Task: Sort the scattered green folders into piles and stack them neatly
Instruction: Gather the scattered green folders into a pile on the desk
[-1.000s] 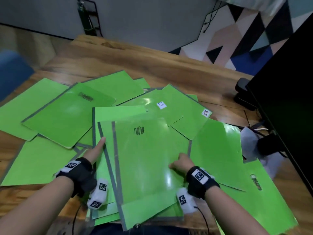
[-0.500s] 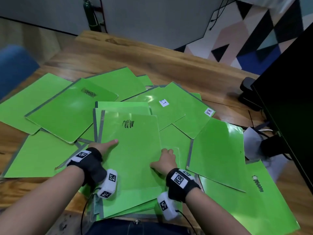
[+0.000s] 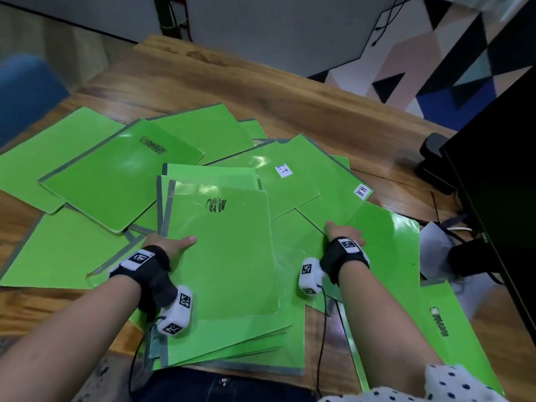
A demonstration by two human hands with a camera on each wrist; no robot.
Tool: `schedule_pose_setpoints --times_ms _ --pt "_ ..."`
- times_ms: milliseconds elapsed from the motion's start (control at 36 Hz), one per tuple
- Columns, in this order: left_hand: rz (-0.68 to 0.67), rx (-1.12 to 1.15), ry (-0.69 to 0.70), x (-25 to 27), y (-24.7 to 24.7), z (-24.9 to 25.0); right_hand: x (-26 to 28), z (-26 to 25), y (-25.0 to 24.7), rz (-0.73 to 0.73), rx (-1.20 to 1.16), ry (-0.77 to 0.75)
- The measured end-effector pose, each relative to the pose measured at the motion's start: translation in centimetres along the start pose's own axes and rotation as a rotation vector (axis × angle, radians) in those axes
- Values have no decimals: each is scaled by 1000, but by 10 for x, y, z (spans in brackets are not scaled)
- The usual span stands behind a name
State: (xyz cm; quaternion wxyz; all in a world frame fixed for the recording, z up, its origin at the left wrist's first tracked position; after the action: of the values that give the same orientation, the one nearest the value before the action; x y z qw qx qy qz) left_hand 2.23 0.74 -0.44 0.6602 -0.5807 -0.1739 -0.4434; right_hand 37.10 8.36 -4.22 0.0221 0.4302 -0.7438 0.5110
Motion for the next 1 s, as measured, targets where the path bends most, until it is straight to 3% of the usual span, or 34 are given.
schedule_pose_setpoints --times_ms 278,500,639,667,750,806,833,861,944,1000 --pt "8 -34 -11 -7 2 0 -24 -12 16 -27 -9 -27" --pt "0 -66 -14 -11 4 0 -30 -21 22 -27 287 -41" --pt "-4 -49 -26 -17 6 0 -31 -35 27 -88 104 35" --pt "-3 -46 -25 -19 6 -1 -40 -31 34 -116 32 20" --pt "-6 -42 -22 -22 8 -2 -57 -24 45 -105 -108 -219" --pt "-9 -33 -23 -24 9 -2 -36 -31 37 -205 -292 -156" --pt "-11 -25 -23 -25 9 -3 -27 -32 31 -195 -354 -112" --pt "-17 -15 -24 -26 10 -3 -15 -33 19 -137 -298 -147" --pt "-32 42 -23 -29 11 -5 -7 -43 -5 -146 -229 -164" --pt "-26 100 -17 -32 12 -8 -10 -53 -17 11 -258 -105"
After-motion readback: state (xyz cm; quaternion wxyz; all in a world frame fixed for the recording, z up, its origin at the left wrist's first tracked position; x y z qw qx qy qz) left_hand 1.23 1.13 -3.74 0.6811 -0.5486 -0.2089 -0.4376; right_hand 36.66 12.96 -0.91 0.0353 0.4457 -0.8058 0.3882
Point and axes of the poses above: each hand's wrist, its own x-axis away from the middle knuckle, its own y-axis out of the palm, z = x × y, the point moved 1 cm from there along -x, towards the middle knuckle, and after that the axes turned 10 degrees about -y, right-handed, at the moved point
